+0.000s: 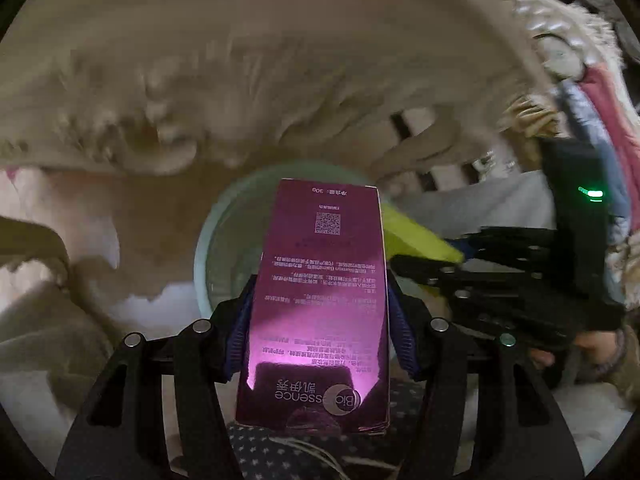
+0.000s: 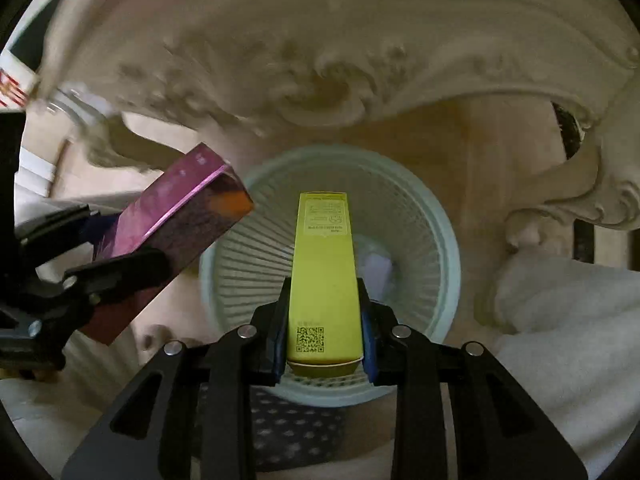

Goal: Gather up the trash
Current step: 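Grasp pink box with left tool while right tool grasps yellow-green box, drop both in basket, then grasp black bottle box with left tool while right tool grasps white charger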

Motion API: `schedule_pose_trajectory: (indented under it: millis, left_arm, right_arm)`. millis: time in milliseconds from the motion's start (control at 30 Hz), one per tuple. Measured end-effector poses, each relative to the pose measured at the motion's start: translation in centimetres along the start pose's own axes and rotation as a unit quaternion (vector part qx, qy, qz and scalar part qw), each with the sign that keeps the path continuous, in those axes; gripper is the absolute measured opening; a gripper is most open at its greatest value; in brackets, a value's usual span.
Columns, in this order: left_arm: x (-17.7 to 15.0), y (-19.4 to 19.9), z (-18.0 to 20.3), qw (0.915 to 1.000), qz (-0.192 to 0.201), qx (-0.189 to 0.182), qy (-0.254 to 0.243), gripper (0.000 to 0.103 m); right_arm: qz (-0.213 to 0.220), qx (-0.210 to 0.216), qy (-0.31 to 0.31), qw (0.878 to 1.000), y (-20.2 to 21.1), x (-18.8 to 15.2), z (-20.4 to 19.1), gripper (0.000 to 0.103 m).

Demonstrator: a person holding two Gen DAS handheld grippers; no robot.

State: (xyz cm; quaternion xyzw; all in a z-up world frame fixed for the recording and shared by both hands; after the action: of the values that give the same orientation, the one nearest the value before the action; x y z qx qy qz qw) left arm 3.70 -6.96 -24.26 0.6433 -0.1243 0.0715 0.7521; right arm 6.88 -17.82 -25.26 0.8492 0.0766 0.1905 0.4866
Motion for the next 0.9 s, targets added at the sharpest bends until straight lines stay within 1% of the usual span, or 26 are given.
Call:
schedule_pose_trajectory:
  millis: [67, 100, 133, 167, 200, 233, 300, 367, 400, 500, 567, 600, 633, 667, 700, 733, 767, 800, 867, 900]
  left_arm:
    - [-0.1, -2.0, -0.5, 0.9996, -0.021, 0.006, 0.015, 0.06]
    - [-0.2, -2.6, -0.7, 0.9993, -0.032, 0.006, 0.019, 0.064]
    - [-0.3, -3.3, -0.7, 0.9988, -0.042, 0.008, 0.024, 0.07]
    - [-0.5, -3.5, -0.8, 0.9987, -0.042, 0.009, 0.028, 0.08]
    - [-0.4, -3.3, -0.7, 0.999, -0.034, 0.005, 0.028, 0.084]
    - [-0.4, -3.0, -0.6, 0.9993, -0.023, 0.006, 0.027, 0.085]
    - [-0.3, -1.4, -0.7, 0.9995, 0.016, 0.02, 0.018, 0.092]
    - [0.0, 0.7, -1.0, 0.9979, 0.056, 0.031, 0.013, 0.095]
    - [0.0, 1.5, -1.1, 0.9977, 0.061, 0.028, 0.014, 0.095]
    - [0.1, 5.2, -1.8, 0.9968, 0.071, 0.008, 0.034, 0.095]
    - [0.7, 8.0, -2.1, 0.9956, 0.088, -0.007, 0.033, 0.095]
    - [1.5, 9.9, -2.4, 0.9939, 0.106, -0.005, 0.031, 0.095]
    - [2.4, 11.8, -3.1, 0.9914, 0.127, 0.003, 0.029, 0.095]
    - [3.2, 12.8, -3.4, 0.9895, 0.141, 0.011, 0.029, 0.095]
    - [5.1, 14.8, -4.2, 0.9849, 0.169, 0.028, 0.027, 0.095]
    - [6.1, 15.9, -4.5, 0.982, 0.184, 0.035, 0.025, 0.095]
    - [8.3, 17.4, -5.1, 0.9763, 0.21, 0.045, 0.023, 0.095]
    - [9.8, 18.3, -5.4, 0.9727, 0.225, 0.053, 0.022, 0.095]
    - [13.2, 19.9, -5.8, 0.9654, 0.253, 0.063, 0.017, 0.095]
    - [15.5, 20.3, -6.1, 0.9642, 0.256, 0.065, 0.015, 0.095]
  right_arm:
    - [-0.008, -0.002, -0.006, 1.0, -0.4, 0.1, 0.4, 0.027]
    - [-0.014, -0.01, -0.006, 1.0, -0.5, -0.1, 0.5, 0.029]
    - [-0.019, -0.018, -0.007, 1.0, -0.8, -0.1, 0.6, 0.038]
    - [-0.021, -0.032, -0.007, 0.999, -0.8, -0.2, 0.8, 0.048]
    - [-0.019, -0.041, -0.005, 0.999, -0.7, -0.4, 1.0, 0.064]
    - [-0.01, -0.045, -0.004, 0.999, -0.2, -0.4, 0.9, 0.066]
    - [0.004, -0.038, -0.001, 0.999, 0.9, -0.3, 0.5, 0.066]
    - [0.022, -0.03, 0.007, 0.999, 2.9, -0.2, 0.0, 0.066]
    - [0.027, -0.021, 0.011, 0.999, 3.3, 0.0, -0.3, 0.066]
    - [0.05, 0.01, 0.046, 0.998, 7.0, 0.3, -2.1, 0.066]
    - [0.096, 0.027, 0.103, 0.99, 10.3, 1.3, -4.9, 0.066]
    - [0.116, 0.032, 0.125, 0.985, 11.7, 1.8, -6.0, 0.066]
    - [0.149, 0.035, 0.156, 0.976, 13.6, 2.9, -7.2, 0.066]
    - [0.18, 0.036, 0.187, 0.965, 15.3, 4.2, -8.3, 0.066]
    - [0.198, 0.039, 0.208, 0.957, 16.1, 5.0, -9.0, 0.066]
    - [0.216, 0.036, 0.235, 0.947, 16.9, 6.6, -9.8, 0.066]
    - [0.226, 0.03, 0.257, 0.939, 17.2, 7.9, -10.4, 0.066]
    - [0.234, 0.024, 0.283, 0.93, 17.1, 9.7, -11.1, 0.066]
    - [0.231, 0.03, 0.307, 0.923, 16.3, 12.4, -11.7, 0.065]
    - [0.226, 0.037, 0.311, 0.922, 15.7, 13.4, -11.9, 0.065]
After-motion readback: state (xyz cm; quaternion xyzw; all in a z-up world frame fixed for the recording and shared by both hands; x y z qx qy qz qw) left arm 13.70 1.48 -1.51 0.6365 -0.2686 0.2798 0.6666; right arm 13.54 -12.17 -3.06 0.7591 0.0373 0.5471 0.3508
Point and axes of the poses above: each gripper's, at about its wrist camera, not at the fingertips, and y roughly against the way its jaws point, z to its right, x to its top, the point moved 8 cm from there along -y, roughly the way its jaws point, and after that the axes turned 14 degrees about x, right-handed, at the moved point
